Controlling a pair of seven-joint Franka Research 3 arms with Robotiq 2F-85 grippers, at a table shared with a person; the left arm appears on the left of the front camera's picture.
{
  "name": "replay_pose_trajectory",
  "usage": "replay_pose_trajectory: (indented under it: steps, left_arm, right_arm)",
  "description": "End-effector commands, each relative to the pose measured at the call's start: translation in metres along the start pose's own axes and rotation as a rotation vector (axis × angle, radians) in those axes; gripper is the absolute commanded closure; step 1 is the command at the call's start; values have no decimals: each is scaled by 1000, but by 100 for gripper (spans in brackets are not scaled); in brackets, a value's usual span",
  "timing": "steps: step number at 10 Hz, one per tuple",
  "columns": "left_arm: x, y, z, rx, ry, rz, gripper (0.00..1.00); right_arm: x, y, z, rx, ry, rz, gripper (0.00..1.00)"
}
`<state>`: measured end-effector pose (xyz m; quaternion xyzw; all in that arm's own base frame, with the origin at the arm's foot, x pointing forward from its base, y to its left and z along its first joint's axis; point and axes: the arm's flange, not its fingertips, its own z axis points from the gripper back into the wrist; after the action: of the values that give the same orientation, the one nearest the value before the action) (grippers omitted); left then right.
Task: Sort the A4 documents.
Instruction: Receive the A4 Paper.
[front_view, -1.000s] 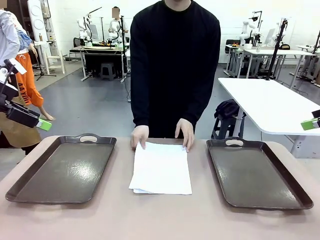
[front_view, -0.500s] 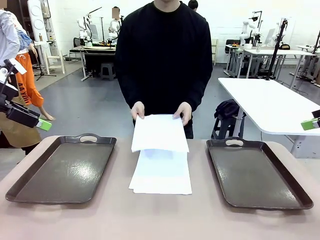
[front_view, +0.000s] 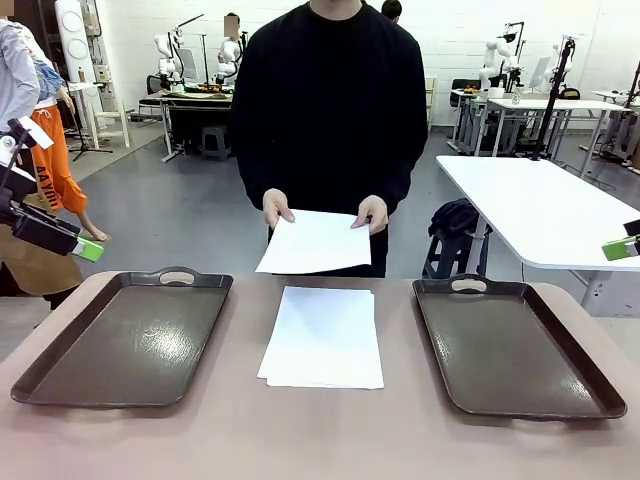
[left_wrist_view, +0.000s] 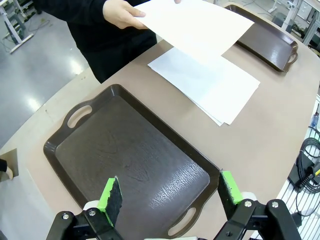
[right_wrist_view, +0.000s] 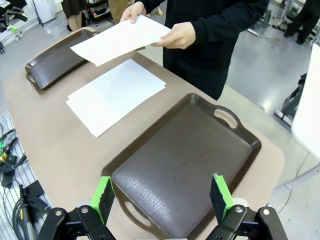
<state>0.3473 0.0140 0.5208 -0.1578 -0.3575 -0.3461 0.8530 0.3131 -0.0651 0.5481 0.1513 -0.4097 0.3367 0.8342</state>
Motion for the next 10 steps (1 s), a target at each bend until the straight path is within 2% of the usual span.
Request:
replay_pose_trajectory:
  steps: [1,10]
  left_arm:
    - [-1,2,0,-2,-12,-16,0]
    - [-1,2,0,-2,-12,-16,0]
  right_arm:
    - [-1,0,0,7,3,12,0]
    - [-1,0,0,7,3,12,0]
